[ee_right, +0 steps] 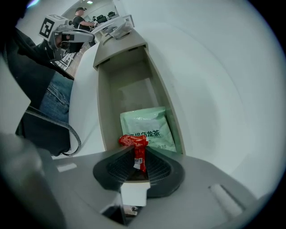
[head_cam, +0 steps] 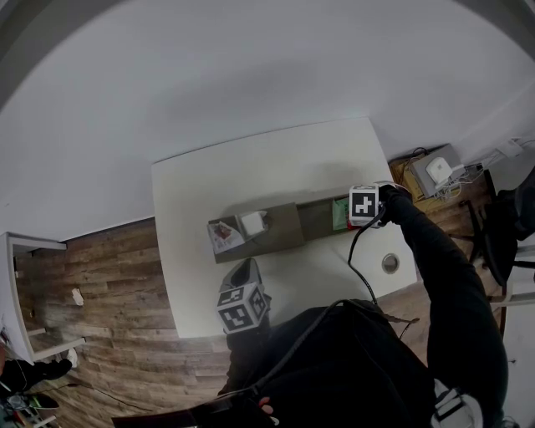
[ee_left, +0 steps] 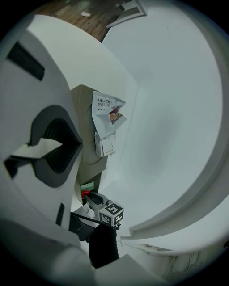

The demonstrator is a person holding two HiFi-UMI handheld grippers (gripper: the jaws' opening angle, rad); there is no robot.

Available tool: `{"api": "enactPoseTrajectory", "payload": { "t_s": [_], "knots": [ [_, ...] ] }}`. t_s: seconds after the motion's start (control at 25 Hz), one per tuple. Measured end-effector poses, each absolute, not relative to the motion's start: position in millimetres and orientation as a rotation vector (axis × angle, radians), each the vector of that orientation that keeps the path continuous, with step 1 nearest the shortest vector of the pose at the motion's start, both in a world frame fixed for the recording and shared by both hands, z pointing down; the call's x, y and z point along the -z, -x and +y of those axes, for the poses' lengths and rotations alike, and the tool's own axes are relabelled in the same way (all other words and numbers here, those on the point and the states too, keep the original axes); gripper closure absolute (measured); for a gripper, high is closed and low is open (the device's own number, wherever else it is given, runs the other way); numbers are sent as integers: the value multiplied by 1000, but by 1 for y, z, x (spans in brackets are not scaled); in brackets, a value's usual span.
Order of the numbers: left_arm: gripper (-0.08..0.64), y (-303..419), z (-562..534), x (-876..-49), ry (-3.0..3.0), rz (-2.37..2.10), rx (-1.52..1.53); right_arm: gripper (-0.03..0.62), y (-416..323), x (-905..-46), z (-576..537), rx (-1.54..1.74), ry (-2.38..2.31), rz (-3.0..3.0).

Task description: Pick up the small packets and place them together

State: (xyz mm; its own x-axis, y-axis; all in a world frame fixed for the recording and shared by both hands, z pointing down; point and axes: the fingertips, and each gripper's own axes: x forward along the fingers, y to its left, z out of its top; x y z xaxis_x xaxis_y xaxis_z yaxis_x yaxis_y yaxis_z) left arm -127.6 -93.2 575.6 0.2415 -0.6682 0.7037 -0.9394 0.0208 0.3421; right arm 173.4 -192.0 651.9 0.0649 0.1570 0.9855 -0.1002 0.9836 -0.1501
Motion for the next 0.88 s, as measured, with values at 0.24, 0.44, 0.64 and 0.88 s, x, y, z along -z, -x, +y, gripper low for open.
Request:
{"api": "enactPoseTrajectory", "payload": {
  "t_s": [0.24, 0.44, 0.64, 0.88],
  "knots": [
    [560, 129, -93, -575, -1715, -1500, -427, 526, -168, -636, -183, -281, 56, -1546],
    [560, 128, -94, -576, -1719, -1496, -426, 526, -169, -623, -184, -320, 24, -1565],
    [560, 125, -94, -574, -1732, -1491, -425, 526, -173, -606, -192, -297, -35, -1576],
    [560, 121, -98, -568, -1755, -1484, -415, 526, -125, -571, -218, -186, -108, -1784]
  ]
}}
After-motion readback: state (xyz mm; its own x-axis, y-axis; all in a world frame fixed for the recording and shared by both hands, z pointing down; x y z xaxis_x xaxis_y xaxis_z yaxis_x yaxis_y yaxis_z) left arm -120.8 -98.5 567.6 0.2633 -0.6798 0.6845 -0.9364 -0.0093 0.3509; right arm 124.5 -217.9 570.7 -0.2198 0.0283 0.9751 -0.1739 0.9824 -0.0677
